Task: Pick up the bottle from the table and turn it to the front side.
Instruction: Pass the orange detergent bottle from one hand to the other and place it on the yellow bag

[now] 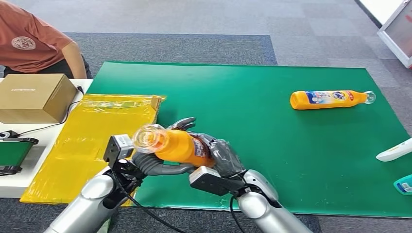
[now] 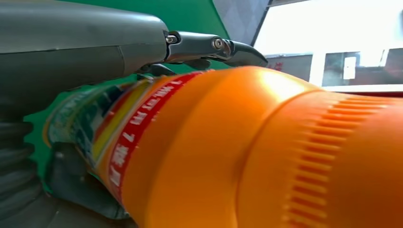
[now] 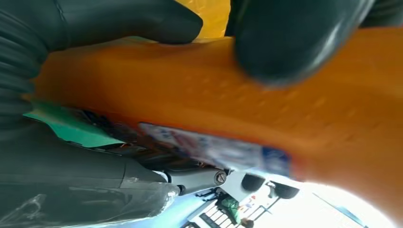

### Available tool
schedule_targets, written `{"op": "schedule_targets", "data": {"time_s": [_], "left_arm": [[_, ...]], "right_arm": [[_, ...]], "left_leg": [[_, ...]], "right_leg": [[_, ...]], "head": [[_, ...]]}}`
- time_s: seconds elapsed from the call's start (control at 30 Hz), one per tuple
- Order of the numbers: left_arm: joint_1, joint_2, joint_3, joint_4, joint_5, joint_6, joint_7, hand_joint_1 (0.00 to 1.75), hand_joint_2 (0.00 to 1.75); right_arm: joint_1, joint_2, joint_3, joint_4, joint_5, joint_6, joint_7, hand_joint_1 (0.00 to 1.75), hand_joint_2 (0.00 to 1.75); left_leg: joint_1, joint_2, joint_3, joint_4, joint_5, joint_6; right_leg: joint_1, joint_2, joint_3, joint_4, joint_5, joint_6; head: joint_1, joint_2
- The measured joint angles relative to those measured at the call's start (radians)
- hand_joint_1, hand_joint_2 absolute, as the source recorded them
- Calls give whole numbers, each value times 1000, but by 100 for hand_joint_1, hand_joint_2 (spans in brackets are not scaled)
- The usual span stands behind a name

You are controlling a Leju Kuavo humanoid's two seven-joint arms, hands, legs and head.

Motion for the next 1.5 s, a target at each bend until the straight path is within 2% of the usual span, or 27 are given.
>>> {"op": "schedule_targets", "data": {"time_s": [0.1,0.23,0.37,0.53,0.57,0.67,0.7,0.87,0.97,1.03,1.13,1.2,1.27,1.5], "left_arm": [[-24,9,-20,5,-25,1,18,0,175],[-46,23,-47,15,-103,38,28,175,175],[-51,26,-85,14,-307,146,18,175,175],[-49,28,-93,14,-384,200,27,175,175],[-48,29,-92,14,-390,206,28,175,175],[-46,29,-90,14,-408,223,29,175,175],[-43,29,-89,14,-418,232,29,175,175],[-22,25,-79,8,-505,305,16,175,175],[-11,22,-69,-21,-590,381,-13,175,175],[-1,14,-67,-55,-672,460,-45,175,175],[17,-2,-70,-110,-844,631,-76,175,175],[26,-7,-71,-137,-957,739,-73,175,175],[35,-8,-72,-153,-1038,808,-56,175,175],[67,-8,-64,-162,-1156,873,24,175,175]], "right_arm": [[-15,4,10,32,11,0,16,175,175],[-44,8,11,94,11,2,44,175,175],[-82,16,-9,195,-5,5,69,175,175],[-105,37,-42,283,3,17,41,174,175],[-107,41,-45,292,5,19,41,136,175],[-112,52,-53,310,8,23,42,6,175],[-112,56,-56,314,8,26,44,0,175],[-106,71,-78,320,21,41,78,0,175],[-89,71,-104,326,31,52,114,0,175],[-78,69,-126,335,36,57,137,0,175],[-64,64,-153,351,40,56,152,0,175],[-62,63,-164,356,39,54,152,0,175],[-61,63,-174,359,35,48,152,0,175],[-54,63,-201,343,25,38,150,0,175]], "left_leg": [[0,0,0,0,0,0],[0,0,0,0,0,0],[0,0,0,0,0,0],[0,1,-1,0,0,0],[0,1,-1,0,0,0],[1,1,-1,0,0,-1],[1,1,-1,0,0,-1],[1,1,-1,0,0,-1],[1,1,-2,0,0,0],[0,0,-2,0,0,0],[0,0,-3,0,0,0],[0,0,-3,0,0,0],[0,0,-3,0,0,0],[1,0,-3,0,0,0]], "right_leg": [[0,0,0,0,0,0],[0,0,-1,0,0,0],[0,0,-1,0,0,0],[0,1,-2,0,0,0],[0,1,-2,0,0,0],[0,1,-3,0,0,-1],[0,1,-3,0,0,-1],[0,1,-3,0,0,0],[0,1,-3,0,0,0],[0,0,-2,0,0,0],[0,1,-3,0,1,1],[0,1,-3,0,1,1],[0,1,-3,0,1,1],[0,1,-3,1,1,1]], "head": [[0,0],[0,0],[2,0],[2,0],[2,0],[2,0],[2,0],[2,0],[2,0],[2,0],[3,0],[3,0],[3,0],[3,0]]}}
